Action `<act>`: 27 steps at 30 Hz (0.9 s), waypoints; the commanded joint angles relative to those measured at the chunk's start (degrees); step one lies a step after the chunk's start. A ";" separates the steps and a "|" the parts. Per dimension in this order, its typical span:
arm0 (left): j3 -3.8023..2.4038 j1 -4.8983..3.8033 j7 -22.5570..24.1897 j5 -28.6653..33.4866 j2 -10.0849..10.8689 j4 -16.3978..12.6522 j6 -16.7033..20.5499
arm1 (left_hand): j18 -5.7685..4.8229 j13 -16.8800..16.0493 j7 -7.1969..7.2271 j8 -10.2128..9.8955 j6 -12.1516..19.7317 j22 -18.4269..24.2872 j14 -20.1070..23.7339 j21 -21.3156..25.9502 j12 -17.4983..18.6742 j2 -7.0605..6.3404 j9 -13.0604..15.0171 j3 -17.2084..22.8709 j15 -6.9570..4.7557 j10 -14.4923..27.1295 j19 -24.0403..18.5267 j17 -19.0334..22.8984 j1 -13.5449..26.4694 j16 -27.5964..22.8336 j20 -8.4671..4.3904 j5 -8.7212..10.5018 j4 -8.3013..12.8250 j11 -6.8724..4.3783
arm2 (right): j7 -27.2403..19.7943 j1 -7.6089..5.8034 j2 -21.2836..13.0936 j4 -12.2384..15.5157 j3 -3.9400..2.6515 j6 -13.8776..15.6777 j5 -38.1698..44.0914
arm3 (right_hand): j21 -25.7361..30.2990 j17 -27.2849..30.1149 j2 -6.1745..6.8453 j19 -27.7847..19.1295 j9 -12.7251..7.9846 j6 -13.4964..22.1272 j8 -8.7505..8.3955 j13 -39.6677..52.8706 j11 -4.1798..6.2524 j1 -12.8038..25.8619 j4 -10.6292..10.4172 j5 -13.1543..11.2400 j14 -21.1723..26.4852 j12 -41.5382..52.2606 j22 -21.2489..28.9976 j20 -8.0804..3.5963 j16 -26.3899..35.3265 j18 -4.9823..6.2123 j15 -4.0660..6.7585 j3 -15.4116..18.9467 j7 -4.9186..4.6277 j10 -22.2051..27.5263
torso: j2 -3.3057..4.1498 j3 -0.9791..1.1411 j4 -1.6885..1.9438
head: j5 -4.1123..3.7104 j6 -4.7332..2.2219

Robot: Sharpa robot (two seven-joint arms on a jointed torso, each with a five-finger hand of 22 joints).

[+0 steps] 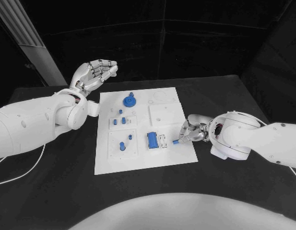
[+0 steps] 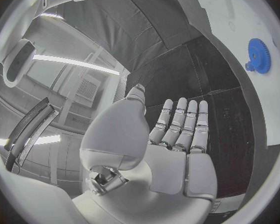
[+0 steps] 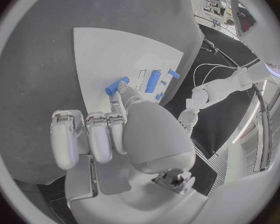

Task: Assemble the parts on the task board

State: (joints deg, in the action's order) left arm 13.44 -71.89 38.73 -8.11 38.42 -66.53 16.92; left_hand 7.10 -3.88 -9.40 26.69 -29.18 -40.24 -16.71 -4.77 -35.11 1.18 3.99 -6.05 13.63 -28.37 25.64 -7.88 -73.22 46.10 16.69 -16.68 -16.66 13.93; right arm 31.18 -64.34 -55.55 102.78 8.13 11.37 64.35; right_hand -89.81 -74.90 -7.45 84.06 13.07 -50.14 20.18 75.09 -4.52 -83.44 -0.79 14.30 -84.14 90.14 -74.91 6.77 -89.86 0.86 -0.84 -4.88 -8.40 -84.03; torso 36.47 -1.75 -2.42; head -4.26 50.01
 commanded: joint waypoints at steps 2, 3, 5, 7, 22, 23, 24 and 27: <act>-0.03 -0.07 9.48 0.10 -0.13 0.02 -0.70 | -1.00 0.08 -6.67 0.28 0.38 0.09 0.21 0.25 -0.34 0.67 -0.06 -0.42 -0.01 0.49 -0.09 0.06 -0.01 0.19 -0.01 -0.24 -0.08 -0.01 | -1.12 -0.09 0.18 -0.20 -0.02 1.49 -1.28 | -0.19 -15.10 0.62 5.94 -0.21 -0.58 -0.50 14.91 -0.10 1.14 -0.08 0.05 -5.86 -0.14 -15.09 0.51 -0.14 -0.86 -0.27 -0.58 -0.15 -5.97 | 0.03 0.10 0.03 | 0.18 -0.01; -0.03 -0.07 9.46 0.10 -0.13 0.03 -0.69 | -1.00 0.08 -6.67 0.28 0.38 0.09 0.21 0.25 -0.34 0.67 -0.06 -0.42 -0.01 0.49 -0.09 0.06 -0.01 0.19 -0.01 -0.24 -0.08 -0.01 | -1.02 -0.09 0.30 -0.30 -0.02 1.38 -1.17 | -0.19 -15.10 0.76 5.94 -0.37 -0.71 -0.68 14.91 -0.09 1.26 -0.04 -0.09 -5.86 -0.14 -15.09 0.51 -0.14 -0.86 -0.27 -0.72 -0.14 -5.97 | 0.04 0.11 -0.03 | 0.26 -0.01; -0.03 -0.07 9.43 0.10 -0.15 0.06 -0.68 | -1.00 0.08 -6.67 0.28 0.38 0.09 0.21 0.25 -0.34 0.67 -0.06 -0.42 -0.01 0.49 -0.09 0.06 -0.01 0.19 -0.01 -0.24 -0.08 -0.01 | -0.78 -0.09 0.64 -0.59 -0.02 1.07 -0.79 | -0.19 -15.10 0.90 5.94 -0.54 -0.86 -0.87 14.91 -0.10 1.38 0.00 -0.30 -5.86 -0.14 -15.09 0.50 -0.14 -0.86 -0.26 -0.88 -0.15 -5.97 | 0.00 0.03 0.03 | 0.08 -0.01; -0.03 -0.07 9.42 0.10 -0.17 0.07 -0.68 | -1.00 0.08 -6.67 0.28 0.38 0.09 0.21 0.25 -0.34 0.67 -0.06 -0.42 -0.01 0.49 -0.09 0.06 -0.01 0.19 -0.01 -0.24 -0.08 -0.01 | -0.55 -0.09 1.00 -0.83 -0.02 0.63 -0.16 | -0.19 -15.10 1.02 5.94 -0.66 -0.93 -1.01 14.91 -0.12 1.47 0.02 -0.41 -5.86 -0.14 -15.09 0.50 -0.14 -0.86 -0.25 -0.95 -0.16 -5.97 | -0.03 -0.03 0.10 | -0.07 -0.01; -0.03 -0.07 9.44 0.10 -0.23 0.05 -0.70 | -1.00 0.08 -6.67 0.28 0.38 0.09 0.21 0.25 -0.34 0.67 -0.06 -0.42 -0.01 0.49 -0.09 0.06 -0.01 0.19 -0.01 -0.24 -0.08 -0.01 | 0.42 -0.08 2.13 -0.91 -0.01 -3.40 9.80 | -0.19 -15.10 2.74 5.94 -2.47 -0.34 -3.49 14.91 -0.38 2.83 -0.04 -2.80 -5.86 -0.14 -15.09 0.60 -0.14 -0.86 -0.43 -1.44 -0.46 -5.97 | 0.01 0.06 -0.03 | 0.13 -0.01; -0.03 -0.07 9.44 0.10 -0.24 0.06 -0.72 | -1.00 0.08 -6.67 0.28 0.38 0.09 0.21 0.25 -0.34 0.67 -0.06 -0.42 -0.01 0.49 -0.09 0.06 -0.01 0.19 -0.01 -0.24 -0.08 -0.01 | 0.41 -0.08 2.18 -0.92 -0.01 -3.69 10.41 | -0.19 -15.10 2.95 5.94 -2.64 -0.29 -3.73 14.91 -0.42 2.92 -0.03 -3.04 -5.86 -0.14 -15.09 0.63 -0.14 -0.86 -0.47 -1.45 -0.50 -5.97 | 0.01 0.07 -0.03 | 0.12 -0.01; -0.03 -0.07 9.44 0.10 -0.24 0.06 -0.73 | -1.00 0.08 -6.67 0.28 0.38 0.09 0.21 0.25 -0.34 0.67 -0.06 -0.42 -0.01 0.49 -0.09 0.06 -0.01 0.19 -0.01 -0.24 -0.08 -0.01 | 0.41 -0.08 2.27 -0.94 -0.01 -4.02 11.14 | -0.19 -15.10 3.08 5.94 -2.75 -0.24 -3.88 14.91 -0.45 2.97 -0.02 -3.18 -5.86 -0.14 -15.09 0.64 -0.14 -0.86 -0.50 -1.46 -0.54 -5.97 | 0.02 0.07 -0.01 | 0.10 -0.01; -0.03 -0.07 9.44 0.10 -0.26 0.06 -0.73 | -1.00 0.08 -6.67 0.28 0.38 0.09 0.21 0.25 -0.34 0.67 -0.06 -0.42 -0.01 0.49 -0.09 0.06 -0.01 0.19 -0.01 -0.24 -0.08 -0.01 | 0.42 -0.07 2.58 -1.05 0.00 -5.14 12.93 | -0.19 -15.10 3.42 5.94 -3.03 -0.11 -4.32 14.91 -0.52 3.04 0.05 -3.52 -5.86 -0.14 -15.09 0.71 -0.14 -0.86 -0.59 -1.50 -0.61 -5.97 | 0.03 0.05 0.00 | 0.00 -0.01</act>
State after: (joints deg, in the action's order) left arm 13.44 -71.87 38.73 -8.11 38.22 -66.48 16.79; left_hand 7.10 -3.88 -9.40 26.69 -29.18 -40.21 -16.71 -4.77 -35.11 1.18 3.99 -6.05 13.62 -28.37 25.64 -7.89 -73.22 46.10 16.69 -16.68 -16.66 13.93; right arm 31.49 -64.35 -53.08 101.71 8.13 8.78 72.78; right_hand -89.81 -74.91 -4.54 84.07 10.08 -50.58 16.12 74.94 -4.51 -80.52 -0.77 11.00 -83.94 89.78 -74.91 7.18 -89.86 0.87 -1.02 -5.98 -8.85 -84.04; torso 36.50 -1.70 -2.42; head -4.18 50.01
